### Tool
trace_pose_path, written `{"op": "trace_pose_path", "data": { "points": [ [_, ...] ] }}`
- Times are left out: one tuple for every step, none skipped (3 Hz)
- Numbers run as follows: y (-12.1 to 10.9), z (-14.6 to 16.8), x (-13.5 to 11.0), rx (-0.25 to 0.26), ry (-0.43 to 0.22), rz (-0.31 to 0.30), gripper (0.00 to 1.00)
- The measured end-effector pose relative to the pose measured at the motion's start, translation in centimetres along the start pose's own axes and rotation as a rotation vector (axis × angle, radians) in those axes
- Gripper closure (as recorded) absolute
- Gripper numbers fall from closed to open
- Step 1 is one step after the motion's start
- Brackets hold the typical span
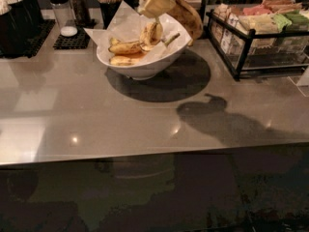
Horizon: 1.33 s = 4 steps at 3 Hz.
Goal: Pick banana from white bowl
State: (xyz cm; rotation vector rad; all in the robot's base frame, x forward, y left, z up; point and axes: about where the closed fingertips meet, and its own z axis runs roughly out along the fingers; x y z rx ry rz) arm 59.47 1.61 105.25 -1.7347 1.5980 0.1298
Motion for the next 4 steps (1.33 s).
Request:
{"op": "trace_pose_path", "data": {
  "points": [
    [3.4,-2.3,1.4,0.056,0.053,0.075,1.00],
    [6.8,-1.1,4.0,0.073,0.029,0.140,1.00],
    [6.8,-0.4,5.2,0.112,0.009,0.179,1.00],
    [6.8,-0.4,5.2,0.112,0.009,0.179,1.00]
  ]
}}
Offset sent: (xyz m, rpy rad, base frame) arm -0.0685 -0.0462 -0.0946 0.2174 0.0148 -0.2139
